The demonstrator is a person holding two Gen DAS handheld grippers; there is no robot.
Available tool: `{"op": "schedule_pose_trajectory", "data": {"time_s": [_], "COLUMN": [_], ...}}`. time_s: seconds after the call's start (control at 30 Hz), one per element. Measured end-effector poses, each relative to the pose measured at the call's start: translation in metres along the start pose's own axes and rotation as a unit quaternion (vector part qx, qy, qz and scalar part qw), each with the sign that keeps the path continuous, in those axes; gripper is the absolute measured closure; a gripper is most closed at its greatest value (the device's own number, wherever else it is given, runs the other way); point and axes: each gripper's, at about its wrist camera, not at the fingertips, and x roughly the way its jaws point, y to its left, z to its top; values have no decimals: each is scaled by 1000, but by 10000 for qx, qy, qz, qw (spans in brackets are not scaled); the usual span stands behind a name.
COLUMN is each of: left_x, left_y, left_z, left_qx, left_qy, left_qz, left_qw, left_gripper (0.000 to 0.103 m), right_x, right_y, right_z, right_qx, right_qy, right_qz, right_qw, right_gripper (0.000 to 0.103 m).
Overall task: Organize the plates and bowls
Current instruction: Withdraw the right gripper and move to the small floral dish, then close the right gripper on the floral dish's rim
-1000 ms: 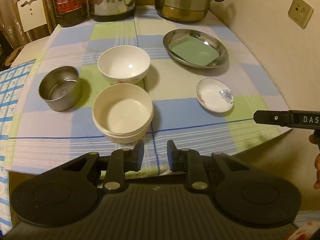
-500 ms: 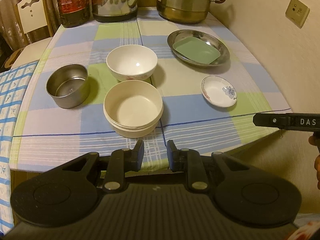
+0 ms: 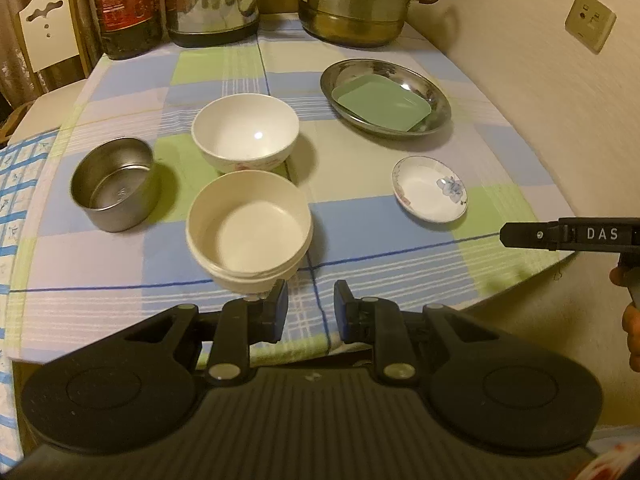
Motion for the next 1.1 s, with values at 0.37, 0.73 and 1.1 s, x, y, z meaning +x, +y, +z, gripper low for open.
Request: {"op": "schedule_pose_trajectory", "data": {"time_s": [0.37, 0.73, 1.1], "left_x": [44, 92, 137], "left_y": [-28, -53, -72], "left_z": [27, 48, 63], "left_qx": [-169, -520, -770], "left_qy": [189, 264, 357], "left_qz": [-231, -491, -474], "left_qw": [9994, 9971, 9953], "left_gripper": [81, 82, 82], "right_x": [23, 63, 103], "right_y": [-39, -59, -73], "right_z": [39, 65, 83], "right_qx": [-168, -838, -1198], "right_qy": [72, 318, 615], "right_qz": [-29, 300, 417], "right_qw": [9998, 9955, 9900], "right_gripper": [40, 57, 67]}}
